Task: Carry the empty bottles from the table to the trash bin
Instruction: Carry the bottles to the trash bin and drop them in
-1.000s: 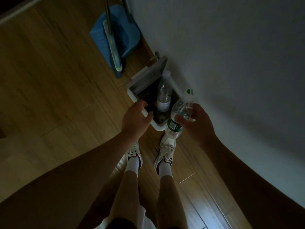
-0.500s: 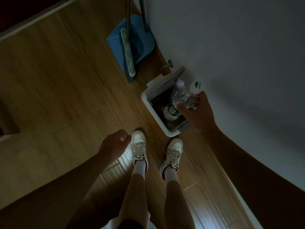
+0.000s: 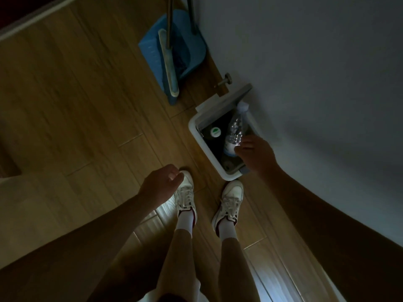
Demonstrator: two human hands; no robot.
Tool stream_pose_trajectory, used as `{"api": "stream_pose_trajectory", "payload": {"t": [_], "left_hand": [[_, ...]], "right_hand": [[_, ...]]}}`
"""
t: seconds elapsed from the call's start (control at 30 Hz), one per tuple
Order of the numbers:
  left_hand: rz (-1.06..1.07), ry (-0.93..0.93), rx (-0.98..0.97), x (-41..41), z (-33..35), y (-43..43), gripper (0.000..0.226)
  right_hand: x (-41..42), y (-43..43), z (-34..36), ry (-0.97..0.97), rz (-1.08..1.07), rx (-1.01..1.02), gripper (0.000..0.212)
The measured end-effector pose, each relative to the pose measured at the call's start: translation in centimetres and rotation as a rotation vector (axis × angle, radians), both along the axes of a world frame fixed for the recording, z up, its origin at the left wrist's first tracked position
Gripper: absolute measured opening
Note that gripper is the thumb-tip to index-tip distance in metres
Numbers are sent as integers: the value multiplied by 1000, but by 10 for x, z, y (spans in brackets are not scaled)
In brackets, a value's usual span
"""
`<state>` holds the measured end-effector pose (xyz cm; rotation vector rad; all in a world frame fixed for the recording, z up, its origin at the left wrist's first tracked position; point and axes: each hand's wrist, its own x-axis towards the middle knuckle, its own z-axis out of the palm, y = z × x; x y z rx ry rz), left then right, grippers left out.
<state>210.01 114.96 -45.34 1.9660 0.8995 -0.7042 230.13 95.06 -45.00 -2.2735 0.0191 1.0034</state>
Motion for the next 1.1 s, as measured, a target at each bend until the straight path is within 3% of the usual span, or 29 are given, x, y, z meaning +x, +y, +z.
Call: {"api": "stream_pose_trajectory", "payload": {"t": [0.17,0.47,0.6,0.7,0.8,0.97,1.1], "left_hand": [[-3,-17,7,7,2,2,24],[7,-51,37,14,-12,9,19],[-1,-27,22,10,-11,1,18],[-18,4,19,7,-6,-3,19],[-22,16,26,8,0,-7,21],[-6,-8,26,10,-1,-10,22],[26,-32,40,3,-11,-13,19]], "right_hand": [[37,1,9,-87,-47,-51,26],[83,38,-24,-195,170,-22,44],[78,36,-22,-212,260,-62,11],[69,21,-17,-249,405,-117,12],[61,5,-16,-239,382,-70,5],[66,15,-17,-207,317,6,28],[70,42,-32,-181,267,22,34]]}}
